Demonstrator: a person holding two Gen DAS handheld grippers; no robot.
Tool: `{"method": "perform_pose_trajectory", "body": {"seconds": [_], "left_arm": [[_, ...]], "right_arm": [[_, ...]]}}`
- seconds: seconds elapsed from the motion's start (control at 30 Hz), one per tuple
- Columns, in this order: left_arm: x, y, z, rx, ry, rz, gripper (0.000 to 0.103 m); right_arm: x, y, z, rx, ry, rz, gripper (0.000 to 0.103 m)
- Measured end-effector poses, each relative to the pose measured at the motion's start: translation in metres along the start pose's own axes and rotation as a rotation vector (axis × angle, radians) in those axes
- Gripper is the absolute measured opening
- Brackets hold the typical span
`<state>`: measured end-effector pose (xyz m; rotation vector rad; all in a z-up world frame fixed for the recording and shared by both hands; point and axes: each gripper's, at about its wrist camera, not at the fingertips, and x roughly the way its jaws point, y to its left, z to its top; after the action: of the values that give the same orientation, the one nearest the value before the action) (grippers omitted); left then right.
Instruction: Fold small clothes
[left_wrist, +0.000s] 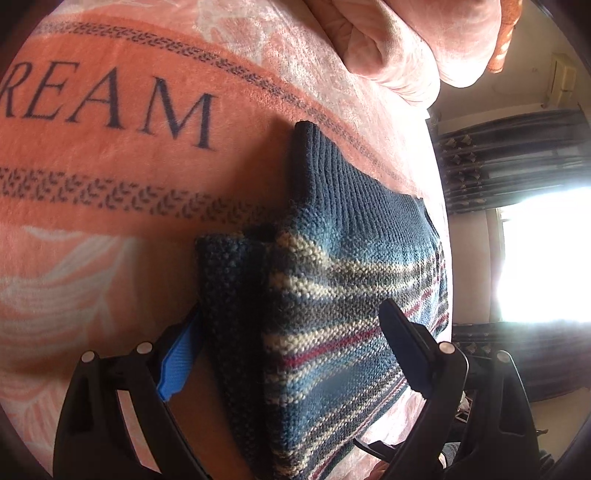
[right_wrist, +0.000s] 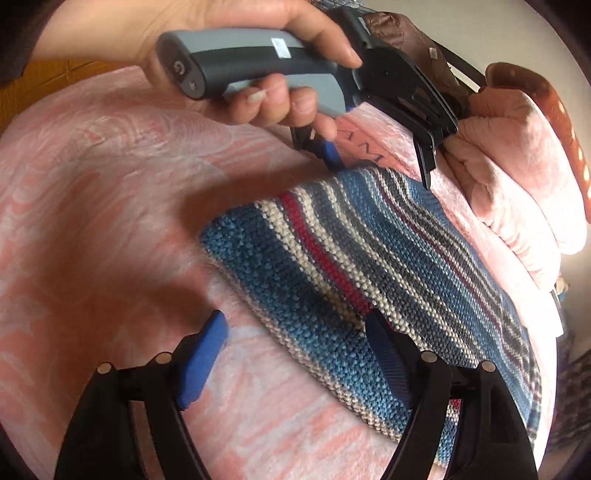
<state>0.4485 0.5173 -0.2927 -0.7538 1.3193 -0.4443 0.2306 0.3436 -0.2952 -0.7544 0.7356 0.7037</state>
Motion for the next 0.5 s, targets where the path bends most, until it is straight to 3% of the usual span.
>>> {"method": "perform_pose_trajectory", "body": {"seconds": [0.3, 0.37, 0.47, 0.5], "left_arm": [[0.008, 0.003, 0.011, -0.015, 0.023, -0.021, 0.087], [0.008, 0.002, 0.014, -0.017, 0.032, 0.005, 0.067], [0.007, 0.009, 0.017, -0.054, 0.045, 0.024, 0.049], [0.007, 0.011, 0.018, -0.061, 0.049, 0.025, 0.047]], "right_arm": [[0.014, 0.011, 0.017, 0.006, -0.039, -0.091, 0.079], [0.014, 0.014, 0.022, 0.007, -0.049, -0.109, 0.079], [0.014, 0.020, 0.027, 0.002, -0.062, -0.124, 0.071], [0.014, 0.022, 0.028, 0.000, -0.065, -0.127, 0.069]]}}
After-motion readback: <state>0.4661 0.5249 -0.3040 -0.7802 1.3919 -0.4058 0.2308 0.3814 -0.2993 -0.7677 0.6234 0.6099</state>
